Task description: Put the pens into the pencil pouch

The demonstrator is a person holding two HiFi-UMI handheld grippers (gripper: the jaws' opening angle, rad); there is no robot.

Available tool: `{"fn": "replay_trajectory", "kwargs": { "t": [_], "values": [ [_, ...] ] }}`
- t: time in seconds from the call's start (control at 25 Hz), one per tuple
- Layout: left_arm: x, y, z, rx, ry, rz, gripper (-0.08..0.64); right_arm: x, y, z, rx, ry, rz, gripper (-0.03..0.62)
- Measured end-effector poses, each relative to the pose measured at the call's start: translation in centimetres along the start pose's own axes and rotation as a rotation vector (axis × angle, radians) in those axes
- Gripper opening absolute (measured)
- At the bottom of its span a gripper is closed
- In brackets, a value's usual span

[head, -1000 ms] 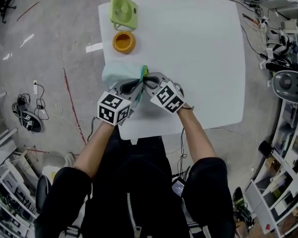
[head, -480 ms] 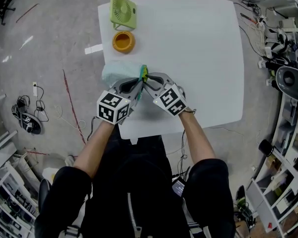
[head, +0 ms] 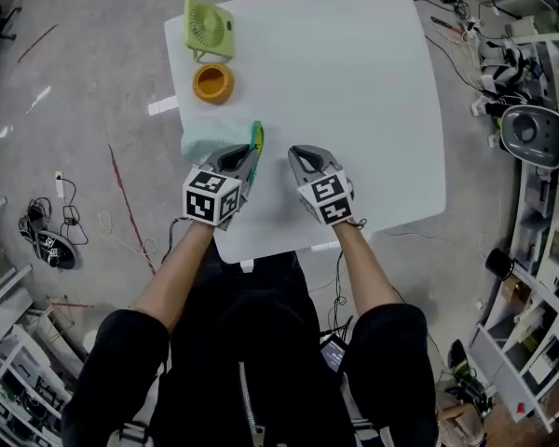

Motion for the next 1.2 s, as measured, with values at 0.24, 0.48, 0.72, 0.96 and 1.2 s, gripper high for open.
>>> {"fn": "replay_trajectory", "kwargs": {
  "t": [0.24,0.48,0.72,0.96,1.2],
  "values": [
    [1.9,0.5,1.7,-0.056,0.048,0.054,0.054,1.5,-1.1,-2.9,0.094,0.020,0.046,0.009],
    [3.1,0.4,2.6,-0.061,0.087,0.074,0.054,3.1,-2.3,-5.1,0.162,0.026,0.121,0.009],
    [0.9,-1.0,0.8,-0.050,-0.010,0.087,0.086,2.7,-2.5,-6.5,0.203,0.017,0.095,0.009],
    [-4.2,-2.3,-4.0,-0.085,-0.184,0.306,0.055,-0.6,-2.6,-7.4,0.208,-0.092,0.104,0.009],
    [-8.1,-1.5,-8.6,-0.076,-0.255,0.344,0.035,-5.5,-1.0,-7.6,0.245,-0.219,0.068,0.009]
  ]
}}
Point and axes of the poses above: the fingertips, and each gripper's own axes: z forward along the fingers, y to its left, x out of its underside, the point moved 1 cm from there along -z, backward along the fingers, and after that the axes turned 12 degrees about -y, right-handed, at the moved point
